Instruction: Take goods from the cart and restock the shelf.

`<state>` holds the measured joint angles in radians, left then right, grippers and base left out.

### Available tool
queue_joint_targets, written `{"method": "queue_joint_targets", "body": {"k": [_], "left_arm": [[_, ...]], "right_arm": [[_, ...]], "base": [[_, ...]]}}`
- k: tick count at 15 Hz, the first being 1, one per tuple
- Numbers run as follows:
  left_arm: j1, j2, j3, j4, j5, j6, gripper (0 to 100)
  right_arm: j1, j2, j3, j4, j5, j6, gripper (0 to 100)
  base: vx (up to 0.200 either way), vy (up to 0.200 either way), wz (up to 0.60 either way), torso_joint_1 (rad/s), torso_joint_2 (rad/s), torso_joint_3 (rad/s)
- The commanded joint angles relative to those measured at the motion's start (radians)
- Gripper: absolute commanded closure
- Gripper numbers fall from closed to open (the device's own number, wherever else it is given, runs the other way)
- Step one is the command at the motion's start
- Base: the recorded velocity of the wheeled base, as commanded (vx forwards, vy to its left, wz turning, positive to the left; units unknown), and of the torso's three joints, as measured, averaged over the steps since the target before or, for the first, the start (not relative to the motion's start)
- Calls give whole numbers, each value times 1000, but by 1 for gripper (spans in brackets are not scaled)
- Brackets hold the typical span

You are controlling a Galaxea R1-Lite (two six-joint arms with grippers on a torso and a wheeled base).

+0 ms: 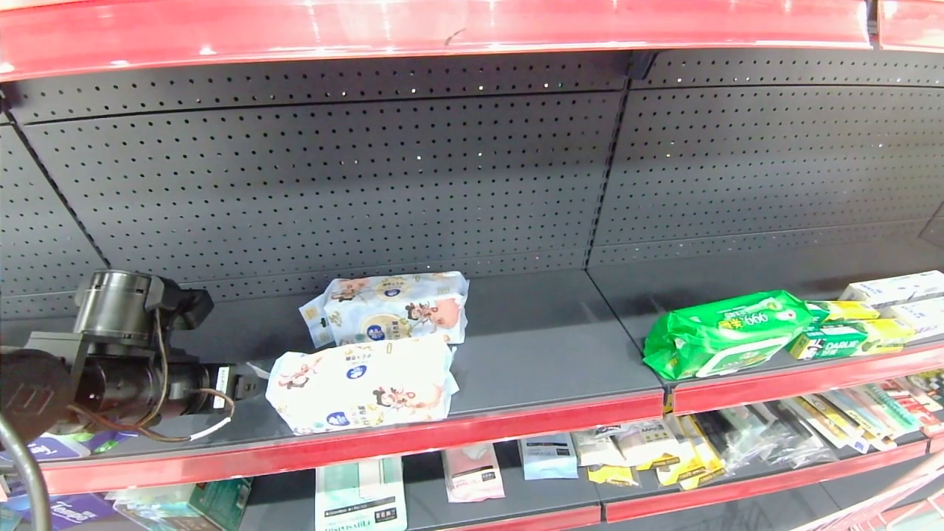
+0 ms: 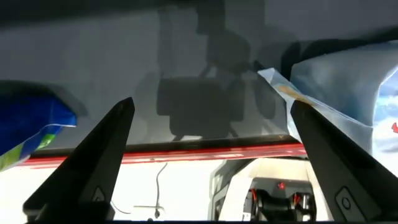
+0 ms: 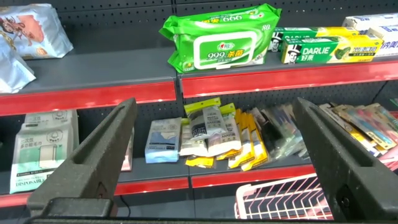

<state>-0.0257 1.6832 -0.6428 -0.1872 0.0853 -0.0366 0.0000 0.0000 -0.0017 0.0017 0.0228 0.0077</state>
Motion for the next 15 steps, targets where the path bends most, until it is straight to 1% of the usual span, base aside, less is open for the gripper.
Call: {"method": "queue_joint_targets", "body": {"k": [1, 6, 15], "left_arm": [[-20, 26, -6, -1, 1, 0, 0], [-68, 41, -9, -1, -18, 0, 0], [-111, 59, -18, -1, -18, -3, 0]], "right_arm": [[0, 2, 0, 0, 0, 0, 0], [0, 2, 0, 0, 2, -5, 0], [0, 2, 0, 0, 2, -5, 0]], "base": [[0, 0, 0, 0, 0, 0], [0, 0, 0, 0, 0, 0], [0, 0, 0, 0, 0, 0]]}}
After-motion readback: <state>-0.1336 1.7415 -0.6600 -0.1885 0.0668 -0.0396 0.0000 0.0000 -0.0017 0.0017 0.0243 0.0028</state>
